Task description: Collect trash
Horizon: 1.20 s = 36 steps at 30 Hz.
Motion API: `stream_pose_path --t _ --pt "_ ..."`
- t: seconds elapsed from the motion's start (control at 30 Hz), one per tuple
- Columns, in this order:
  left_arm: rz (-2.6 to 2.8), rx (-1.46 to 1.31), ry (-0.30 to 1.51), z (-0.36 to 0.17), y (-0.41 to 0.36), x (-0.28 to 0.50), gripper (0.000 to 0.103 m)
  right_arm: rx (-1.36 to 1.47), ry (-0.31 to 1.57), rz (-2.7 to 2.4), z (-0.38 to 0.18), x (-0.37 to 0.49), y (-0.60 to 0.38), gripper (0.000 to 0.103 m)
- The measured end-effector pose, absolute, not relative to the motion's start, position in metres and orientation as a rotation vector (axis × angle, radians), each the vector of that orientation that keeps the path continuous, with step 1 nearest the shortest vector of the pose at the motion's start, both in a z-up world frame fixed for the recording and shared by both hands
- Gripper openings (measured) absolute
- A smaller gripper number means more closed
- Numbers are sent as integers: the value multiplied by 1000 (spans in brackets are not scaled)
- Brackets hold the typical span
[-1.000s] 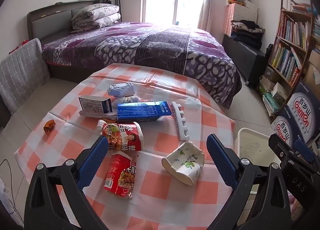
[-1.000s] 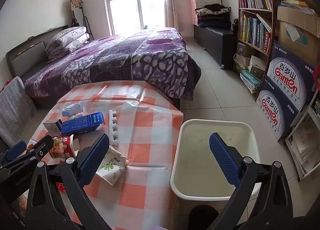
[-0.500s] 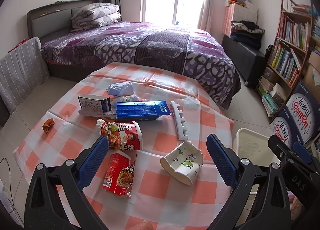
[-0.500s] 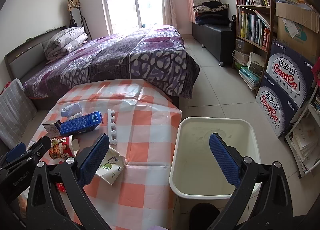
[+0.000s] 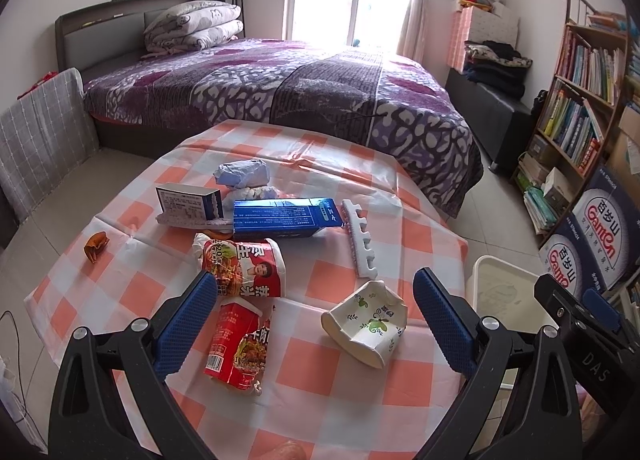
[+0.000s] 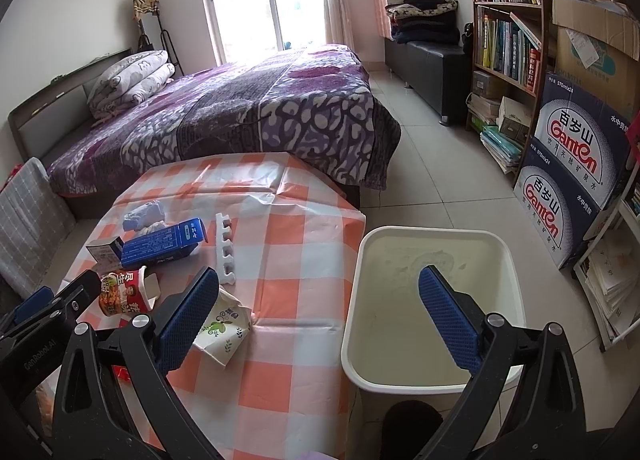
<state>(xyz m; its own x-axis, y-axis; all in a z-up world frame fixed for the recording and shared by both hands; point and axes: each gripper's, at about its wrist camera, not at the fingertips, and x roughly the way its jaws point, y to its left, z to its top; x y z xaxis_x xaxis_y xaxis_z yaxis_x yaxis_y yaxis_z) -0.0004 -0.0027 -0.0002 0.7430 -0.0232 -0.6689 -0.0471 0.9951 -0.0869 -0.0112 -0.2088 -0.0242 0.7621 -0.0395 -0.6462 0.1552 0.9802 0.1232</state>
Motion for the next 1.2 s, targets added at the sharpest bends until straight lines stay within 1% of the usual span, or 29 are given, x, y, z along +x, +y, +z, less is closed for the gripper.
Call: stream_pose_path --t 1.2 --pt "14 -103 744 -6 -1 0 96 181 705 -102 -27 -9 -208 96"
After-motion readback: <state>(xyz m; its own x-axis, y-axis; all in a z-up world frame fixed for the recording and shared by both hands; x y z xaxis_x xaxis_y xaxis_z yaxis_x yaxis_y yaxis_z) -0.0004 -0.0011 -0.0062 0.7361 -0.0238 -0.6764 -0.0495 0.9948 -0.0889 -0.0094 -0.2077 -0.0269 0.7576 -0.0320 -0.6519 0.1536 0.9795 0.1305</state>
